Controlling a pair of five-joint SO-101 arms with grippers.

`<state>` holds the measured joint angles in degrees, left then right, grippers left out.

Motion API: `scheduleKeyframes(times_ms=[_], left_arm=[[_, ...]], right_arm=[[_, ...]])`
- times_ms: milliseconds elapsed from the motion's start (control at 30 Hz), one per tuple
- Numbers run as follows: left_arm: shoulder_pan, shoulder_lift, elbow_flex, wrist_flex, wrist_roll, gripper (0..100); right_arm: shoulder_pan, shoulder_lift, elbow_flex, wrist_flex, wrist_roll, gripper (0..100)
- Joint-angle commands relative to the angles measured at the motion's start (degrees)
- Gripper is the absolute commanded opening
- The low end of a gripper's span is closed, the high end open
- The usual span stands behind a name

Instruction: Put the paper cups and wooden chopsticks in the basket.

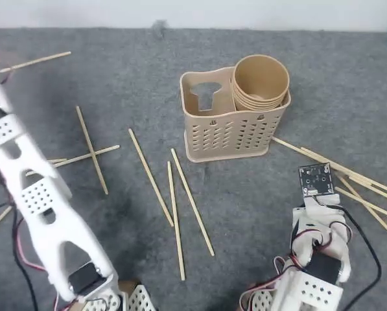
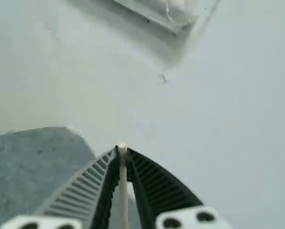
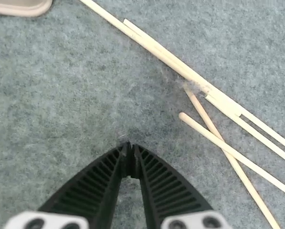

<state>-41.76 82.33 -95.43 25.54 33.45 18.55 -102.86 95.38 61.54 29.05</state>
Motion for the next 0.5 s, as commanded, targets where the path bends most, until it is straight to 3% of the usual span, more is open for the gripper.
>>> scheduleKeyframes(times_ms=[0, 167, 467], left_arm=[[-1.05, -0.62, -0.75, -7.82, 4.66, 1], [-1.05, 1.49, -0.66, -18.37, 6.15, 1], [3.87, 12.13, -0.57, -26.37, -7.12, 1]], right_arm=[[-0.66, 0.57, 1.14, 0.4, 0.62, 0.9], [-0.66, 0.57, 1.14, 0.4, 0.62, 0.9], [-0.66, 0.57, 1.14, 0.4, 0.62, 0.9]])
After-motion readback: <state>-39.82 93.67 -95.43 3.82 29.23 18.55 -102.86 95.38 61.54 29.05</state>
